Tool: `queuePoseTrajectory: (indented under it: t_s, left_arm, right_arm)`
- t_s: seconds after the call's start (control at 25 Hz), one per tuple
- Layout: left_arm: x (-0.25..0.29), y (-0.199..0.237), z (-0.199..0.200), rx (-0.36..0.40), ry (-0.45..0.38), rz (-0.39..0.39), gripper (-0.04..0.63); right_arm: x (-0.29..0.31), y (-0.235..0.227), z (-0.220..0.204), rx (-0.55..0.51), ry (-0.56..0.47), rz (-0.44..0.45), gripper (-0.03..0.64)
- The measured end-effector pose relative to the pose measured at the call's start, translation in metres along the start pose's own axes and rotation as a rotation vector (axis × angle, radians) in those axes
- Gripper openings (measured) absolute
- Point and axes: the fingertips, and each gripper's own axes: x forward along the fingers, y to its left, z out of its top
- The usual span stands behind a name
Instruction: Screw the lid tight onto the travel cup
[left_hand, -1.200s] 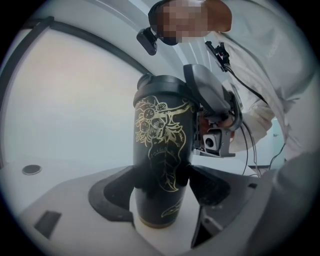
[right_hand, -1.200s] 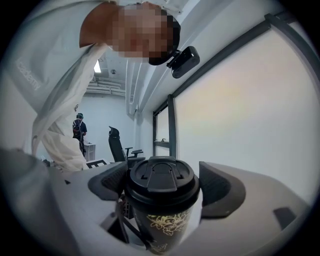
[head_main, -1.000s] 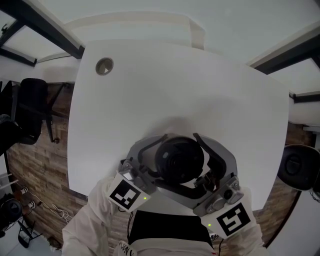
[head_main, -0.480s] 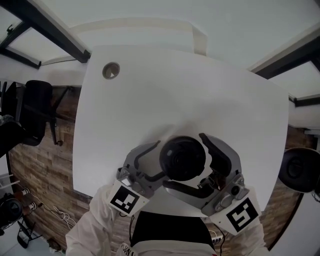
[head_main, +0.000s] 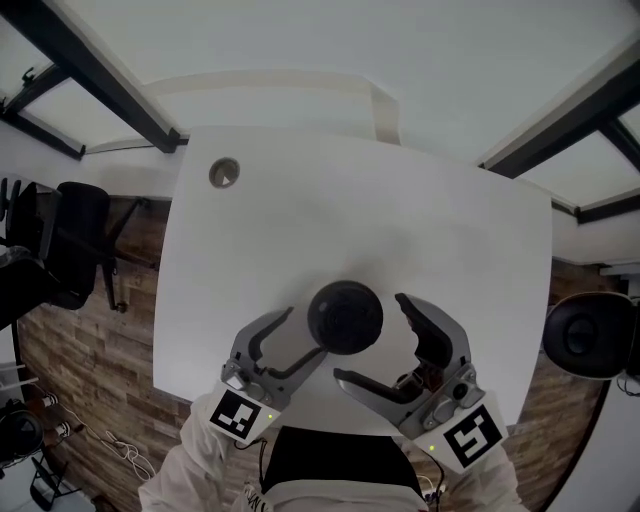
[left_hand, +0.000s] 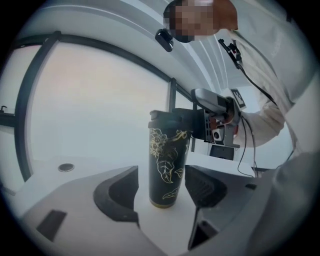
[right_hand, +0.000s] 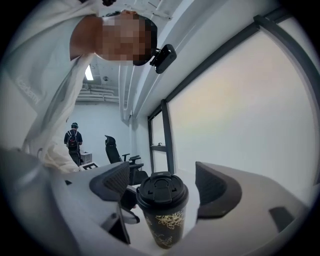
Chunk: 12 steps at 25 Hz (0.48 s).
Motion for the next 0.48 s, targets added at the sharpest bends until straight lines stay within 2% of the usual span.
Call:
queuePoseTrajectory:
  t_s: [0.08, 0.12, 0.4, 0.44, 0.48]
  left_arm:
    - [-0.015, 0.003, 0.018, -0.104, -0.045, 0.069, 0.265]
    - [-0.022, 0.003, 0.027, -0.128, -0.053, 0.092, 0.252]
    - [-0.053, 0.002, 0.085, -0.142, -0.079, 0.23, 0.127]
    - [-0.056, 0.002, 0.093, -0.148, -0.084, 0.252, 0.114]
    - [-0.059, 0.002, 0.102, -0.152, -0.09, 0.269, 0.105]
  right_arm:
    - [-0.01, 0.003, 0.009, 0.013, 0.006, -0.025, 0.423]
    - [-0.015, 0.004, 0.013, 0.017, 0.009, -0.039, 0.423]
    - [-0.056, 0.005, 0.036, 0.025, 0.076, -0.157, 0.407]
    - [-0.063, 0.004, 0.037, 0.019, 0.096, -0.194, 0.377]
    - [-0.07, 0.001, 0.038, 0.017, 0.116, -0.238, 0.298]
